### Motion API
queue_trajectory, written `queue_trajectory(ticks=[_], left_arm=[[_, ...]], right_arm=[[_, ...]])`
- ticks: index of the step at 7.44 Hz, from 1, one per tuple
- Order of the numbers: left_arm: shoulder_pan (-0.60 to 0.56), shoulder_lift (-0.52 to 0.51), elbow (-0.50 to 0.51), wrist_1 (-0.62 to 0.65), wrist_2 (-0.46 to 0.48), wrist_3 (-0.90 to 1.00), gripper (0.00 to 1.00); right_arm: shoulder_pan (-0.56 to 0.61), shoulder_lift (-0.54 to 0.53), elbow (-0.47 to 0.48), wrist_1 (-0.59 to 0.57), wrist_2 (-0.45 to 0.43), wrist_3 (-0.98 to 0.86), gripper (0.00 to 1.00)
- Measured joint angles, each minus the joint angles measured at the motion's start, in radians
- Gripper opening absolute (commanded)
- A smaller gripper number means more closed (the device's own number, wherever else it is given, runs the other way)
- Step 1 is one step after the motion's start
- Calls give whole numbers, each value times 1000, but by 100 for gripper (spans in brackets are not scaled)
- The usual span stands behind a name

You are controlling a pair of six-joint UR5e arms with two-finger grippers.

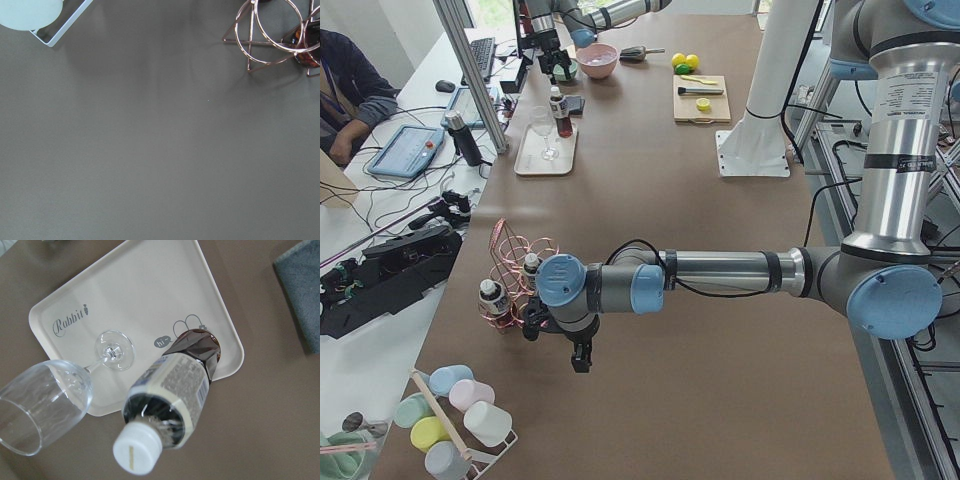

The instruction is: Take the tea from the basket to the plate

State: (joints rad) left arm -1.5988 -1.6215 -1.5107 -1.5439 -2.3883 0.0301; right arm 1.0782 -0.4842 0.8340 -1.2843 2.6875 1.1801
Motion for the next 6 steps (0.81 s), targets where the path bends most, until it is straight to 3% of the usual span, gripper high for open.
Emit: queue_trajectory(ticks=[3,6], left_arm=[[1,1,1,0,1,-1,97],[2,14,-4,-2,0,2,97]], right_arm=[[51,-129,229,-6,-88,0,99],[113,-398,524,2,-125,-37,99]])
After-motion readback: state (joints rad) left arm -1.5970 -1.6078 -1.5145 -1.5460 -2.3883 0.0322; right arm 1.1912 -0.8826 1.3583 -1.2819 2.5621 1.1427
